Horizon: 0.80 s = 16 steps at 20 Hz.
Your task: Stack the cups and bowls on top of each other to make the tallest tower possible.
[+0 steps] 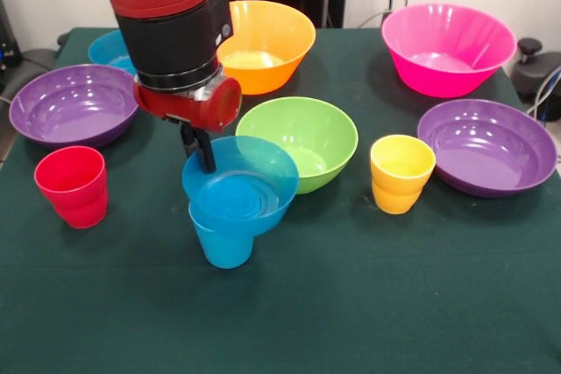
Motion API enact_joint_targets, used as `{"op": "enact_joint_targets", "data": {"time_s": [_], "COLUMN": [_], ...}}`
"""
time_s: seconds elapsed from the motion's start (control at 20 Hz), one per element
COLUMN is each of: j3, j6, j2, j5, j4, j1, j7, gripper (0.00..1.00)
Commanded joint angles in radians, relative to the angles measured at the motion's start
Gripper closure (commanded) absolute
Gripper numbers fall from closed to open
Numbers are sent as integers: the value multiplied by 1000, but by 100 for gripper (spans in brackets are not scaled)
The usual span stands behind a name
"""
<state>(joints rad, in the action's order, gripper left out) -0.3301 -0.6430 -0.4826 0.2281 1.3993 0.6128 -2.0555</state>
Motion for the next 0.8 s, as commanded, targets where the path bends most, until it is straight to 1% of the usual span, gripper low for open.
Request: {"op": "enact_joint_targets", "data": {"time_s": [0.05,0.25,0.55,0.8], "j3": [-57,-66,-84,-96], "j6": [45,36,51,58], "j2": [-11,-6,11,25], "j5": [122,135,158,175], "j4": [110,104,91,72], "j1": [6,20,38,40], "j7": [184,191,187,177], "gripper": [100,100,100,100]}}
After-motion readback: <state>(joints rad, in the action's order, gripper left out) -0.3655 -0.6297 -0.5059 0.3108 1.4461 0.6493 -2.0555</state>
